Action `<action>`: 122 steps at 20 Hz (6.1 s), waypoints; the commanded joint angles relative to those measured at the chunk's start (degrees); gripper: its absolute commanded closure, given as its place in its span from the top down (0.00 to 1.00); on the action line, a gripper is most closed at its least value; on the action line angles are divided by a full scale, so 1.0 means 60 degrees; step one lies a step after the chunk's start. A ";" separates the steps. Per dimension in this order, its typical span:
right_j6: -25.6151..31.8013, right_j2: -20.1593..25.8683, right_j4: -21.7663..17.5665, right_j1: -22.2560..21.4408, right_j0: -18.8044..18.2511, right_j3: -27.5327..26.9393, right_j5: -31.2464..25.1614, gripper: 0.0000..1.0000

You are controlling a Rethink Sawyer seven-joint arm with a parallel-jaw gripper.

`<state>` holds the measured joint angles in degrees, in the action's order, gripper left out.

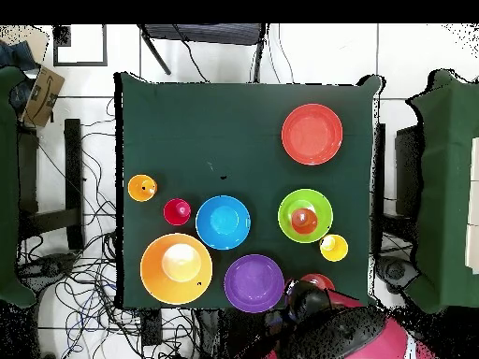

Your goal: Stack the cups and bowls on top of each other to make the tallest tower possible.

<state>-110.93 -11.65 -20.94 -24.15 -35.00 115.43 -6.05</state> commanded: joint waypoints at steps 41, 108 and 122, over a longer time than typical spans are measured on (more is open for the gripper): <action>0.0421 0.1618 -0.0341 -0.4107 0.2739 -0.0457 -0.1923 0.00; 0.0575 0.2372 -0.1316 -0.2366 0.2302 -0.2426 -0.2199 0.00; 0.0317 0.2304 -0.1650 -0.2197 0.2274 -0.2323 -0.1784 0.00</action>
<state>-110.93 -1.66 -26.61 -39.40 -21.21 103.81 -16.66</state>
